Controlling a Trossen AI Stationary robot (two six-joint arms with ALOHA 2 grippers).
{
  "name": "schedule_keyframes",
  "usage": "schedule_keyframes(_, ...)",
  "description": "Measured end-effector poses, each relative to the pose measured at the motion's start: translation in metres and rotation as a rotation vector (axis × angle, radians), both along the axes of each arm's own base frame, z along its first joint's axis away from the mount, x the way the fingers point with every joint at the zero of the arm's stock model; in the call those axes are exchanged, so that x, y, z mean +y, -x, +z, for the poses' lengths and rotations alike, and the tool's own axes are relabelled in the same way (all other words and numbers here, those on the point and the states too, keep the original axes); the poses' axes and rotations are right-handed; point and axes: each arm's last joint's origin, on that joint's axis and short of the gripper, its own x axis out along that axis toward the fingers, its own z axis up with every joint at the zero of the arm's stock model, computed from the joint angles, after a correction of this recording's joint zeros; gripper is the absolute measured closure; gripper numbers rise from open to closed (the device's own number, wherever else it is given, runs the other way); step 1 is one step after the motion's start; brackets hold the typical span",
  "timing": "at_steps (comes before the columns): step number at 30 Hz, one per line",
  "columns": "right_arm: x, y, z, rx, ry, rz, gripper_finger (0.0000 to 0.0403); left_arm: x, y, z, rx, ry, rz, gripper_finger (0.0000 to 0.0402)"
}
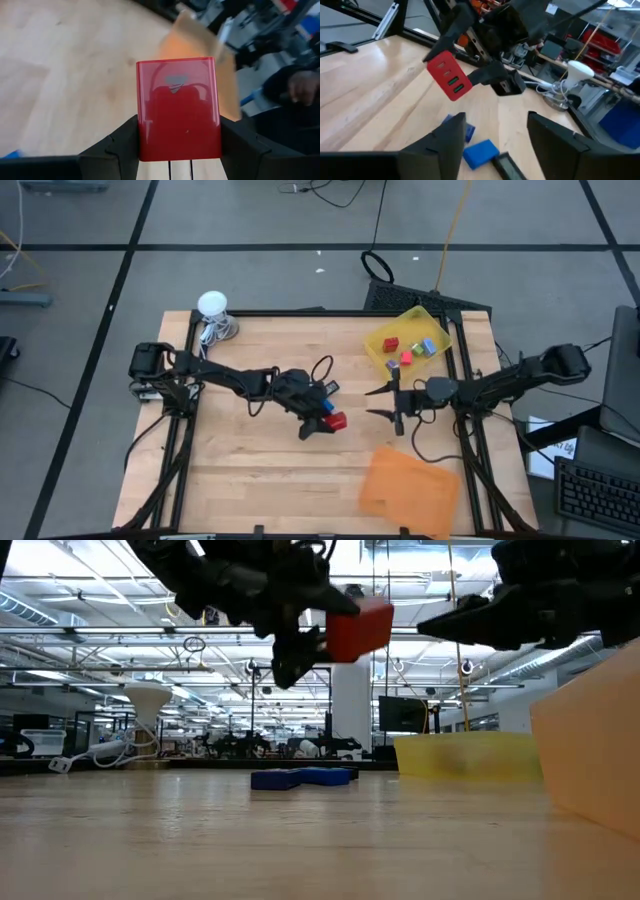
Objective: Pick & Place Office items
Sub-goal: Put the red charger adapter into the yellow bin
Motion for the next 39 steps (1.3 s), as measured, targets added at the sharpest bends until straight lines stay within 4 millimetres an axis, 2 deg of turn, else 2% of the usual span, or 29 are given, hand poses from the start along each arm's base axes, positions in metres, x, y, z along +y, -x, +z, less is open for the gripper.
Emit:
schedule_keyframes(8, 0.025, -0.032, 0.004, 0.030, 0.060, 0.066, 0.0111, 0.004, -0.002, 0.004, -0.033, 0.031, -0.002, 0.0189)
schedule_keyframes(13, 0.034, -0.050, 0.002, 0.055, 0.083, 0.089, 0.0098, 0.003, -0.002, 0.004, -0.034, 0.036, -0.001, 0.0189)
schedule_keyframes(21, 0.040, -0.072, -0.004, 0.048, 0.130, 0.094, 0.0126, 0.000, -0.002, 0.004, -0.032, 0.044, -0.009, 0.0189)
schedule_keyframes(26, 0.040, -0.074, -0.005, 0.036, 0.158, 0.096, 0.0151, 0.000, -0.002, 0.004, -0.030, 0.044, -0.010, 0.0189)
schedule_keyframes(35, 0.042, -0.074, -0.003, 0.026, 0.173, 0.100, 0.0231, -0.001, -0.001, 0.004, -0.036, 0.030, -0.026, 0.0189)
schedule_keyframes(39, 0.042, -0.073, -0.004, 0.035, 0.191, 0.107, 0.0266, -0.001, -0.001, 0.004, -0.027, 0.047, -0.025, 0.0172)
